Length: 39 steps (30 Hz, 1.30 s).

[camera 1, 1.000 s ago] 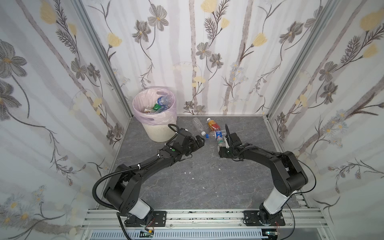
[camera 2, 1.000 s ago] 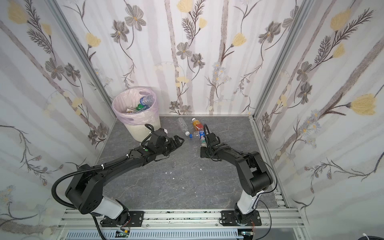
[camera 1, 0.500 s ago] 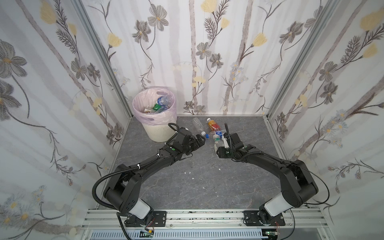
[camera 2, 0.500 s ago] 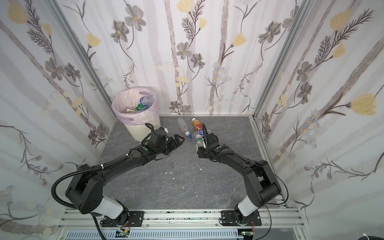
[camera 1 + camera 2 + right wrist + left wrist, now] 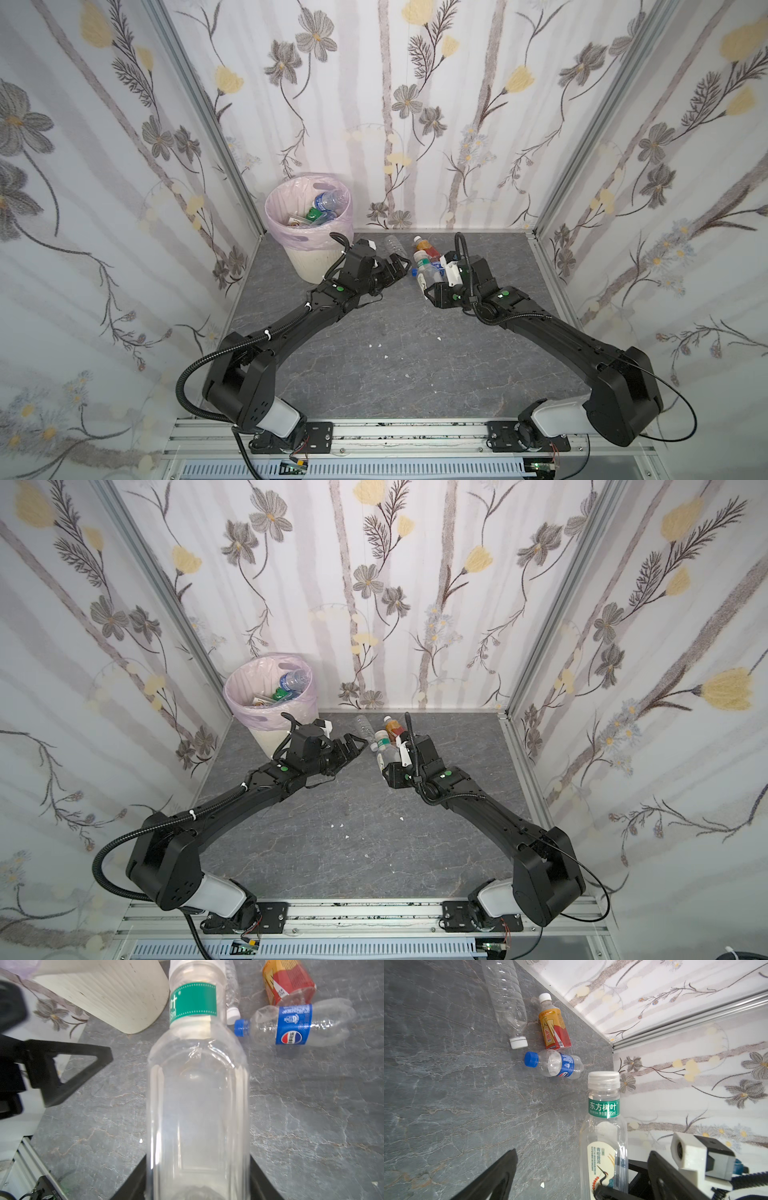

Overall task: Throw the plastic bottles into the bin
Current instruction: 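Lift the green-labelled bottle with the right gripper toward the left gripper, then close the left gripper on the green-labelled bottle's white cap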

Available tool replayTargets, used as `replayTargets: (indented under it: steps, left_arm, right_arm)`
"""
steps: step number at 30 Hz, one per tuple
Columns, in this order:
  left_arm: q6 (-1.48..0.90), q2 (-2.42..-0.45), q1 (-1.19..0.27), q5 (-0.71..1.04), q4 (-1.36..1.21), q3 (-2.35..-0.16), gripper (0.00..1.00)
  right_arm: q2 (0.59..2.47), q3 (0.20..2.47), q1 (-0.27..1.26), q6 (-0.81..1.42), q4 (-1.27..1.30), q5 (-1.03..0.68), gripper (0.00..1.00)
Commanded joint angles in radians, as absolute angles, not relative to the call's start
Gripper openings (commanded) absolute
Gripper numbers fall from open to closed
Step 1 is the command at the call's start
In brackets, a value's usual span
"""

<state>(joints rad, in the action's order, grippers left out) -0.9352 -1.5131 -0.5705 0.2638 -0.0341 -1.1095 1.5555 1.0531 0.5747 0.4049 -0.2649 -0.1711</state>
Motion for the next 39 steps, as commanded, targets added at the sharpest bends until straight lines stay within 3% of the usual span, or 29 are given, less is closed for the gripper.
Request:
replayTargets:
  steps: [1,9,15,19,24,29,33,39]
  left_arm:
    - [-0.914,-1.522,-0.574,0.302,-0.063,-1.13,1.0]
    - [-0.91,-1.528,-0.583,0.322,-0.071,-1.141,1.0]
    - [-0.914,-1.535,-0.593,0.324,-0.077,-1.135,0.94]
    - [-0.914,-1.546,-0.599,0.324,-0.08,-1.135,0.88]
    - [-0.914,-1.546,-0.598,0.314,-0.083,-1.133,0.73]
    - [-0.917,-1.552,-0.596,0.302,-0.083,-1.142,0.62]
    - [-0.916,-1.548,-0.586,0.298,-0.083,-1.143,0.58]
    - [-0.928,-1.519,-0.542,0.278,-0.083,-1.152,0.57]
  right_arm:
    - [1.552,1.08,0.589,0.414,-0.238,-0.22,0.46]
    - [1.574,1.127,0.63,0.425,-0.221,-0.258,0.45]
    - [1.588,1.159,0.651,0.431,-0.216,-0.273,0.45]
    - [1.626,1.173,0.663,0.433,-0.215,-0.278,0.45]
    - [1.638,1.181,0.671,0.431,-0.216,-0.278,0.45]
    - [1.636,1.181,0.673,0.431,-0.221,-0.275,0.52]
    - [1.627,1.18,0.673,0.43,-0.229,-0.273,0.63]
    - [1.602,1.154,0.674,0.422,-0.235,-0.261,0.86]
